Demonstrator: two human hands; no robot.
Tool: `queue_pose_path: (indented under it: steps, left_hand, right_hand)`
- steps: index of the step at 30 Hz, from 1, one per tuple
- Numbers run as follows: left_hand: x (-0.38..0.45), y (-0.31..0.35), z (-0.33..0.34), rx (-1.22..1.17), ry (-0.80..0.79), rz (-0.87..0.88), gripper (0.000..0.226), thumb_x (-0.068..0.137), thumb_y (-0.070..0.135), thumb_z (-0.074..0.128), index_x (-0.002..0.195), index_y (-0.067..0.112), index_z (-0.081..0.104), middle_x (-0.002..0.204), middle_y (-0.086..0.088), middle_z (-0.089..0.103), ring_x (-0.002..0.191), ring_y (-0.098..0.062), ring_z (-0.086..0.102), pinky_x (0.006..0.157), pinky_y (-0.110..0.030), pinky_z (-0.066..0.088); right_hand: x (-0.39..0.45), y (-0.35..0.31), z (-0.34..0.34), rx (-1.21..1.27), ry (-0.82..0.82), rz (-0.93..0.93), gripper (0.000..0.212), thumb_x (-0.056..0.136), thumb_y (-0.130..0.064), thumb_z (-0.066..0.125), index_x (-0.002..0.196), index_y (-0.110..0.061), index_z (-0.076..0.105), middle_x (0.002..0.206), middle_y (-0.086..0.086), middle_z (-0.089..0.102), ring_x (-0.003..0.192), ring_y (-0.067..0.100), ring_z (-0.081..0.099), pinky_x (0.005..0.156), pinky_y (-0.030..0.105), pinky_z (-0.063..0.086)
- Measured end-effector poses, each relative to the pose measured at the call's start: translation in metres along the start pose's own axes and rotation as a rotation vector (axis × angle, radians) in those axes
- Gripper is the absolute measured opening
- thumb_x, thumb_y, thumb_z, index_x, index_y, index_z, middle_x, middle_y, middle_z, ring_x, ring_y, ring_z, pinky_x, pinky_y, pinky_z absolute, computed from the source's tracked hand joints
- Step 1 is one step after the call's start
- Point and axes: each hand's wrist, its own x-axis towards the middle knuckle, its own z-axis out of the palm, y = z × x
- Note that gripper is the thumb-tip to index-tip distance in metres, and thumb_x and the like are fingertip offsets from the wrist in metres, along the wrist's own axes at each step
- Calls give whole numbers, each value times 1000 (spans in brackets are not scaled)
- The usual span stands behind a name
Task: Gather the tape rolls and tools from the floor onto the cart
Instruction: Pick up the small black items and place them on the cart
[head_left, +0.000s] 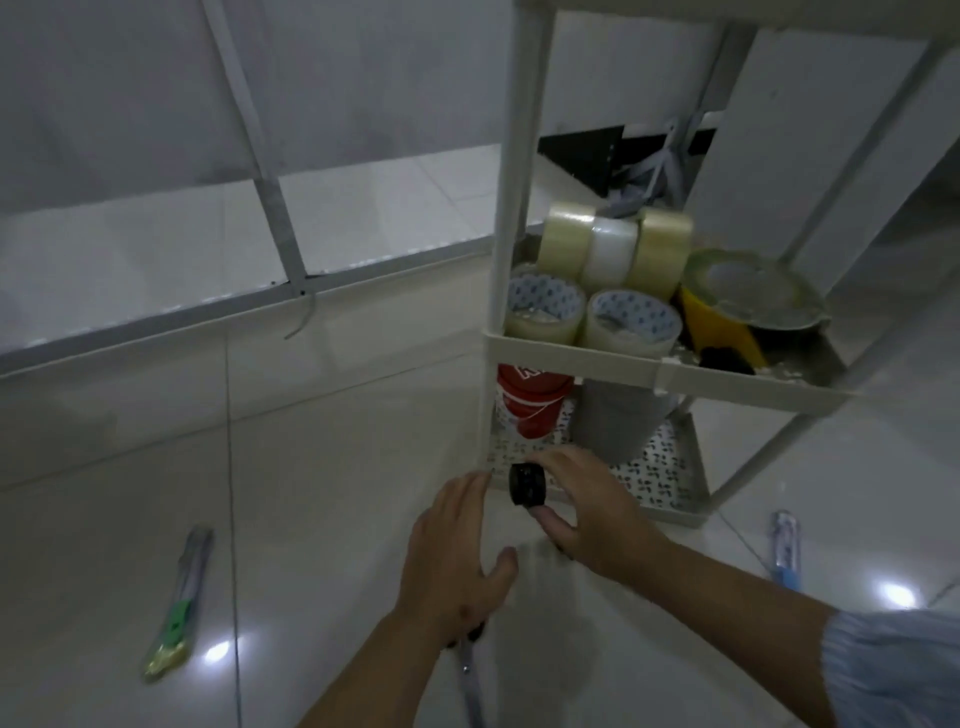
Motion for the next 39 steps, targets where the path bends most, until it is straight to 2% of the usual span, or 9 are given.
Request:
queue_pose_path:
  steps: [5, 7, 11, 16, 20, 24, 30, 34, 39]
  left_hand:
    - [23, 48, -3, -20, 77, 198, 75, 77, 47, 37, 142, 13, 24, 148, -2, 29, 137, -15, 25, 115, -28, 20]
    - [33, 68, -4, -11, 113, 279, 73, 78, 44, 39, 142, 11, 25, 148, -7, 32, 137, -17, 24, 114, -31, 21]
    - [60, 110, -6, 77, 107, 426, 72, 79, 46, 37, 141, 8, 28, 149, -10, 31, 140, -23, 23, 116, -37, 22]
    - [86, 163, 1, 182, 62, 557, 73, 81, 35, 45, 143, 7, 20, 152, -11, 23, 143, -25, 13, 117, -34, 9]
    - [100, 179, 15, 310, 76, 499, 71, 87, 36, 46, 144, 9, 15, 154, -8, 18, 145, -24, 2, 118, -48, 6]
    - [104, 181, 24, 346, 61, 476, 69, 87, 37, 44, 143, 6, 18, 154, -10, 19, 145, -26, 0, 118, -48, 3]
    - [102, 176, 27, 281, 144, 532, 73, 80, 44, 30, 140, 3, 29, 150, -15, 29, 144, -31, 8, 118, -49, 7]
    - [91, 167, 33, 125, 222, 571, 64, 80, 35, 37, 135, 2, 37, 144, -17, 38, 141, -30, 14, 114, -41, 14]
    - [67, 134, 45, -45, 249, 503, 53, 83, 23, 43, 133, 8, 39, 143, -11, 38, 140, -20, 14, 115, -25, 12]
  right_hand:
    - [-14, 2, -54, 2, 195, 2, 42, 79, -27, 52, 117, -10, 54, 107, 12, 57, 101, 6, 46, 92, -2, 27]
    - [-18, 4, -77, -3, 305, 16, 43, 77, -27, 53, 116, -9, 55, 106, 12, 58, 99, 3, 45, 91, 0, 31]
    - [-30, 18, -117, -14, 507, 71, 43, 76, -4, 66, 118, -7, 55, 110, 14, 55, 96, 17, 55, 84, 25, 50]
    - [-39, 41, -141, -155, 658, 191, 47, 76, 4, 66, 121, 1, 52, 109, 23, 56, 89, 18, 53, 80, 16, 43]
    - [-35, 50, -146, -216, 673, 249, 43, 82, 4, 58, 124, 4, 49, 114, 25, 55, 90, 35, 60, 76, 21, 44]
    - [-31, 61, -148, -205, 635, 314, 44, 86, 0, 52, 130, 1, 43, 125, 21, 51, 100, 37, 58, 80, 40, 50]
    - [-33, 69, -144, -180, 590, 308, 47, 86, -4, 53, 132, 0, 40, 131, 20, 49, 106, 36, 57, 83, 42, 52]
    - [-41, 63, -136, -271, 595, 189, 39, 83, -18, 48, 120, -4, 52, 115, 15, 61, 67, 15, 59, 50, 21, 48]
    - [-60, 58, -93, -229, 442, 128, 33, 79, -25, 50, 107, -10, 56, 95, 9, 66, 64, 11, 53, 49, 12, 33]
